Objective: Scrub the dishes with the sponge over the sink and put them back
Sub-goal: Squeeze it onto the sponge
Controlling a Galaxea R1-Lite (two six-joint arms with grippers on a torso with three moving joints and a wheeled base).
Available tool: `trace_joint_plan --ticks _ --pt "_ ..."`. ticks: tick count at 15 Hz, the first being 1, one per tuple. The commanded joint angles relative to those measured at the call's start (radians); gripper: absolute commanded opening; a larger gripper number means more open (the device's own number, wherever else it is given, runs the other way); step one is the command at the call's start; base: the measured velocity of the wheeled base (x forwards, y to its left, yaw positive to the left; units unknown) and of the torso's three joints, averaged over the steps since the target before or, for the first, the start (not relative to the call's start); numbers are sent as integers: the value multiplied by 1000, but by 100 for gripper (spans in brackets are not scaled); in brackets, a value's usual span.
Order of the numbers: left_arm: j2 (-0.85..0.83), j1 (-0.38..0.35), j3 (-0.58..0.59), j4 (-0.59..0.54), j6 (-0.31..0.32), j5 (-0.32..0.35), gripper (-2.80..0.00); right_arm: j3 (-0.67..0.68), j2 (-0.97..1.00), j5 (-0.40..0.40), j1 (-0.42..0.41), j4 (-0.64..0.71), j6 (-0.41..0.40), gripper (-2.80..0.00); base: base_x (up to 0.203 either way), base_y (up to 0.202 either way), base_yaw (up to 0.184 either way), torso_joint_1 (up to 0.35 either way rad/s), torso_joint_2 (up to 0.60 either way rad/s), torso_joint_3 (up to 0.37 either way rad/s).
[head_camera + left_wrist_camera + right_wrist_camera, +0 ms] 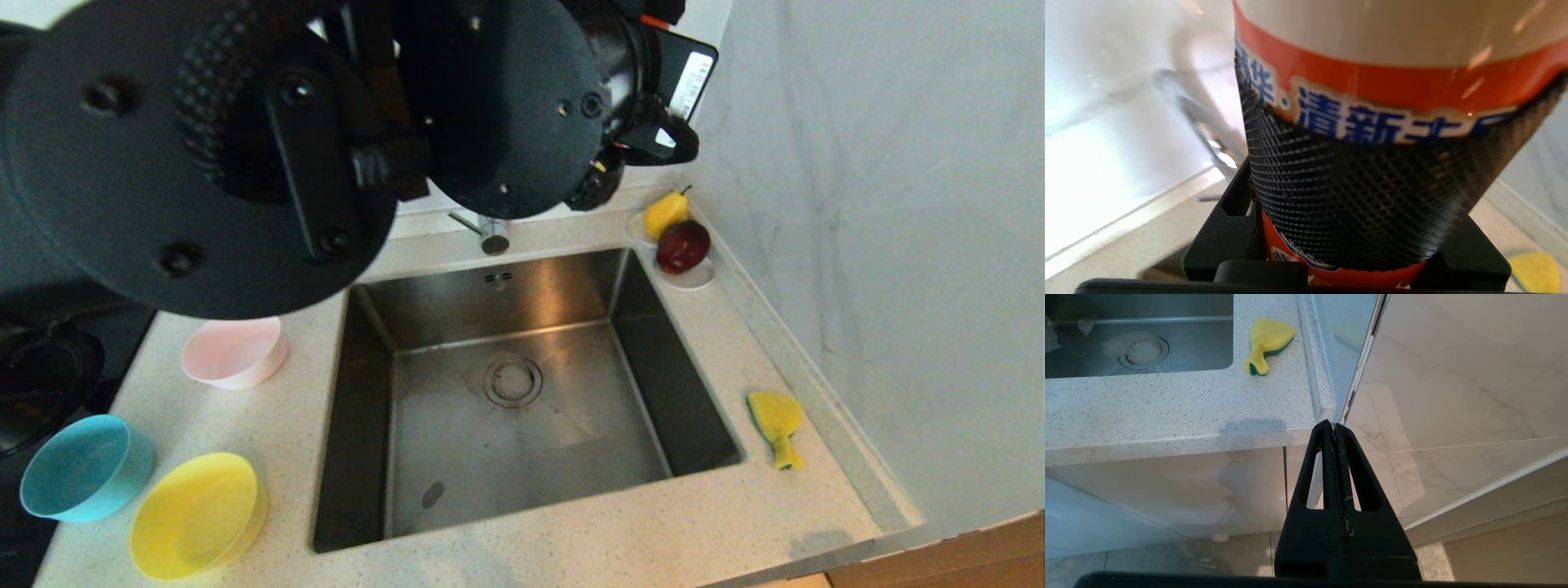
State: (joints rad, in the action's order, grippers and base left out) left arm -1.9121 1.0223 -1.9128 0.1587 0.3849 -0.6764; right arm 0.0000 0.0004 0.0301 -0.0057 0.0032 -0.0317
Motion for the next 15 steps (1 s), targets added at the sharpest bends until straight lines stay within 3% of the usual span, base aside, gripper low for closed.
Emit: trace_joint_plan --ticks 1,15 --pt "-57 19 0 4 5 -23 -280 1 0 0 0 0 -1 -280 0 0 0 0 0 0" --pt "-255 96 37 41 42 -63 -280 0 0 -1 0 0 -1 -280 0 0 0 0 0 0"
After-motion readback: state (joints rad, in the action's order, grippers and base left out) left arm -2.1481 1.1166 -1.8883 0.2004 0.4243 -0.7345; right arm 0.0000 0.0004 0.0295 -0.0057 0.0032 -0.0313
